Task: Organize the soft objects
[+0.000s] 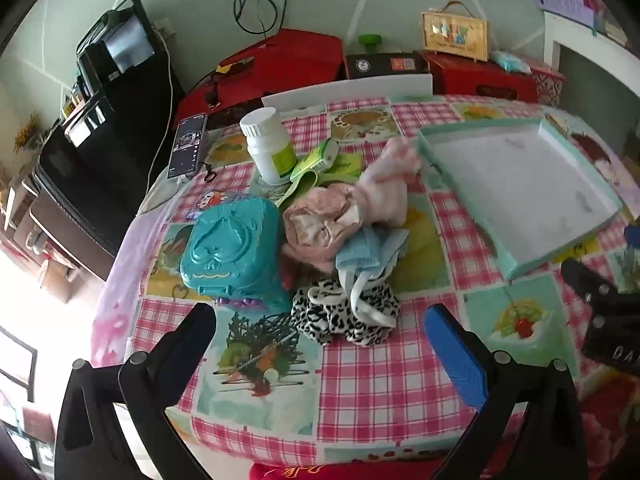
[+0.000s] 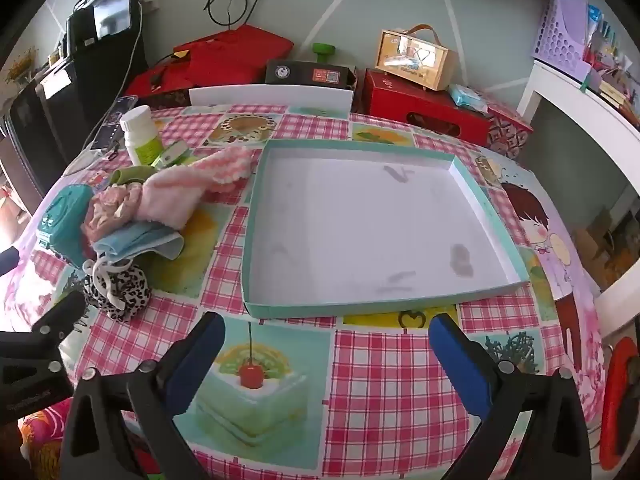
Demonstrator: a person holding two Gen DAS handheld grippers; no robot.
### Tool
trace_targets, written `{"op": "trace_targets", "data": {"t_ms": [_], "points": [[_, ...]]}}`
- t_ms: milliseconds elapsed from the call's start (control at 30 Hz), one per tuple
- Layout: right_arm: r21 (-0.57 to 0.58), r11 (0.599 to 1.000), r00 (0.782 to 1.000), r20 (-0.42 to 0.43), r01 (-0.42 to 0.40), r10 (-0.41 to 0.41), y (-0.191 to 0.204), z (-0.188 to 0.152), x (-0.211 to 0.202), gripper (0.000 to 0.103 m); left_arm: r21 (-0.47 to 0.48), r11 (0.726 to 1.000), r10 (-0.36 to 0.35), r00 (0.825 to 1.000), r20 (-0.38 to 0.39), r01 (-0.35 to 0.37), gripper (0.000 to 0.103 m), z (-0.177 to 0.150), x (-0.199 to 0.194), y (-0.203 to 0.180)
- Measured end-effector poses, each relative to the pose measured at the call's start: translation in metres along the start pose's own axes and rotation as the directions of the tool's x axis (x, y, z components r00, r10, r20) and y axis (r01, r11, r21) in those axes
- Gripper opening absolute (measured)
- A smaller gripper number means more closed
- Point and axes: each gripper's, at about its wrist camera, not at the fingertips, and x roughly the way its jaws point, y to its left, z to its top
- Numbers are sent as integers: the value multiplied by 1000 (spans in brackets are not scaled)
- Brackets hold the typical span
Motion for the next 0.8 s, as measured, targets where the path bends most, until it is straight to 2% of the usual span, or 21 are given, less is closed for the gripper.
{"op": "trace_targets", "data": {"t_ms": [67, 133, 300, 800], "points": [[-3, 1000, 1000, -2, 7, -7, 1, 0, 1, 103, -24, 1000, 4, 1000, -10, -5, 103, -1, 1, -8], [-7, 1000, 1000, 1, 13, -13, 2, 0, 0, 103, -50, 998, -28, 999, -44, 26, 103, 2, 8, -1], [-13, 1000, 1000, 12, 11, -11, 0, -4, -5, 103, -101, 994, -36, 999, -41, 32, 103, -5, 8, 11], [-12, 1000, 1000, -2, 11, -11, 2, 0, 1, 103, -121, 993, -3, 997, -73, -6, 103, -4, 9, 15]]}}
